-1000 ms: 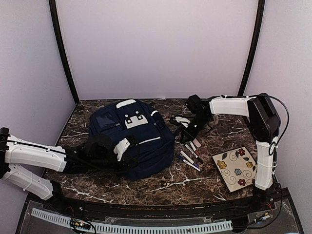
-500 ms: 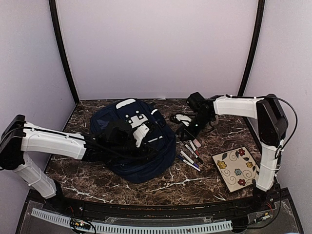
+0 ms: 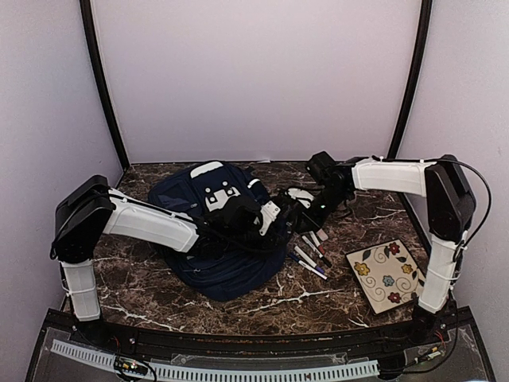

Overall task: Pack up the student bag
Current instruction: Hold the student bag at the center of the board, then zip the student bag into the largest pocket of the bag.

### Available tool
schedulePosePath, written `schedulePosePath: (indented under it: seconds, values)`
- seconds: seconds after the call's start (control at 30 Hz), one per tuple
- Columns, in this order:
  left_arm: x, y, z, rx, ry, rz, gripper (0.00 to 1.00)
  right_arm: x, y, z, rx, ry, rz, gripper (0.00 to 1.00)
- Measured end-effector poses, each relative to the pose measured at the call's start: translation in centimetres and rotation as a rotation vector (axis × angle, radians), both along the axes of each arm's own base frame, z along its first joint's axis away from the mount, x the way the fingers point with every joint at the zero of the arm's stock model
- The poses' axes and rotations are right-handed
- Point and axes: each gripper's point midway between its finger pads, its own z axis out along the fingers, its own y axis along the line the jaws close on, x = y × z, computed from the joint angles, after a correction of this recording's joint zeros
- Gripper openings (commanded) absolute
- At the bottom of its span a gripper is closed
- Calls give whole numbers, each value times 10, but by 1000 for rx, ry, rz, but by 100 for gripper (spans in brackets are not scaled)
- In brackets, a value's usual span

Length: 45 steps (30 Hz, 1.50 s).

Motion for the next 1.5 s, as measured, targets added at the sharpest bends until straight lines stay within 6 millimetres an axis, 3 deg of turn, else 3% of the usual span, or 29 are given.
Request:
schedulePosePath:
  seconds: [0.07, 0.23, 0.37, 0.6, 0.93, 1.5]
  values:
    - [3, 0, -5, 12, -2, 14, 42, 0, 0, 2, 5, -5, 0, 0]
    - [5, -7, -11, 18, 7, 7, 12, 0, 0, 4, 10, -12, 0, 0]
    - [3, -10, -14, 24, 15, -5, 0, 0, 0, 4, 10, -13, -2, 0]
    - [-5, -1, -12, 18, 20, -12, 0, 7, -3, -7, -11, -2, -23, 0]
    - [-32, 30, -7, -2, 55, -38, 0, 39, 20, -25, 16, 27, -40, 0]
    - [-35, 35, -6, -16, 55, -32, 0, 62, 30, -39, 15, 27, -95, 0]
